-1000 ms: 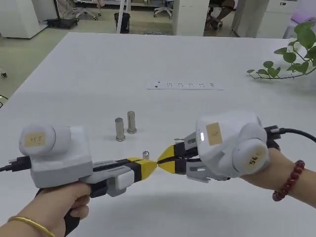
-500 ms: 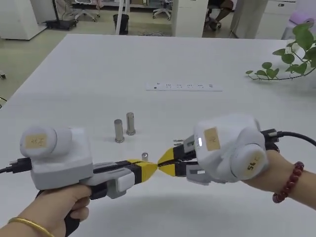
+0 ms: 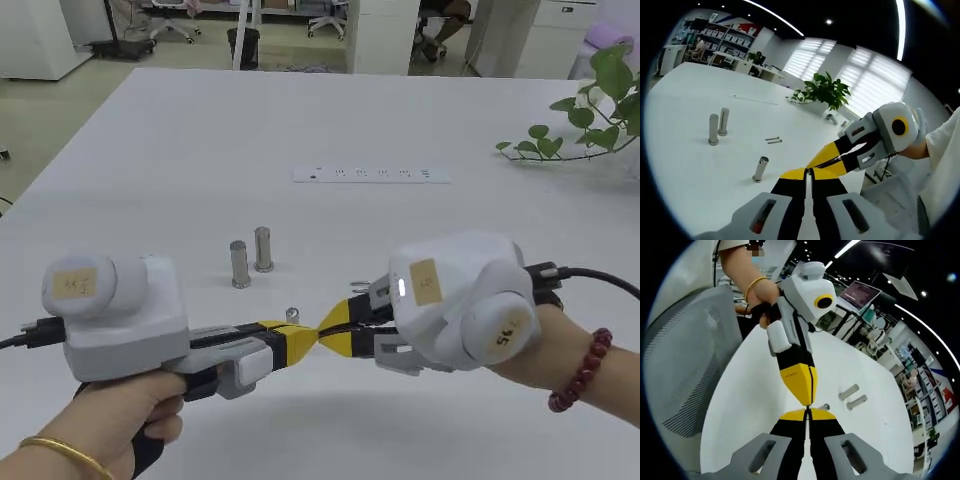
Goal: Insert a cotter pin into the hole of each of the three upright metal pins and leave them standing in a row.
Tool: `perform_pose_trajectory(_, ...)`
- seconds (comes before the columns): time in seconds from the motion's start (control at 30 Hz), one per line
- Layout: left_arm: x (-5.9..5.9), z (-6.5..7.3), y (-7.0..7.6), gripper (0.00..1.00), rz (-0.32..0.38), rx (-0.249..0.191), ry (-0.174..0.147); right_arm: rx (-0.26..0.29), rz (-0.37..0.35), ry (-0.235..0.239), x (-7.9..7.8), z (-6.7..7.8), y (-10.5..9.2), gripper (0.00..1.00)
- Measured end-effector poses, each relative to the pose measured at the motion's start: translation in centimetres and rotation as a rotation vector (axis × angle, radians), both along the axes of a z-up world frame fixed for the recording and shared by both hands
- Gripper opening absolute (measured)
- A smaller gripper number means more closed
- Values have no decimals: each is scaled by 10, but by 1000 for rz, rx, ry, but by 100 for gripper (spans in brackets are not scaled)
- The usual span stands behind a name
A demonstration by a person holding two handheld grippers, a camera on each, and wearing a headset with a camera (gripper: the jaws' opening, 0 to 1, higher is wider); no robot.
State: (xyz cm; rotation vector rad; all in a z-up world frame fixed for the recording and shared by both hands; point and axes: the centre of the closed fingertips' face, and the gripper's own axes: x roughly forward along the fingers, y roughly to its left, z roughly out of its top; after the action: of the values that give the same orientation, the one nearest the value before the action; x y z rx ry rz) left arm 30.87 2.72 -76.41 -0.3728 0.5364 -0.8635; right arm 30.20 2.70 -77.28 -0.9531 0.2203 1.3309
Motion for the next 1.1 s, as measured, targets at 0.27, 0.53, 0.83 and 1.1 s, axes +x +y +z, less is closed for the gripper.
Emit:
perform_pose_trajectory(0.27,2,-3,1,0,-4,21,-16,1,-5,4,0,-2,0,2)
perform_pose_trajectory(0.53,3,1,3,0,0,18,-33,39,-23,23,3,1,2,3)
perform_pose_trajectory(0.83,3,3,4,0,-12,34,-67,76,-61,74,6,-1,2,6)
perform_pose_trajectory(1.1,3,1,5,0,-68,124,-156,117,-122,206,5,-4,-4,12)
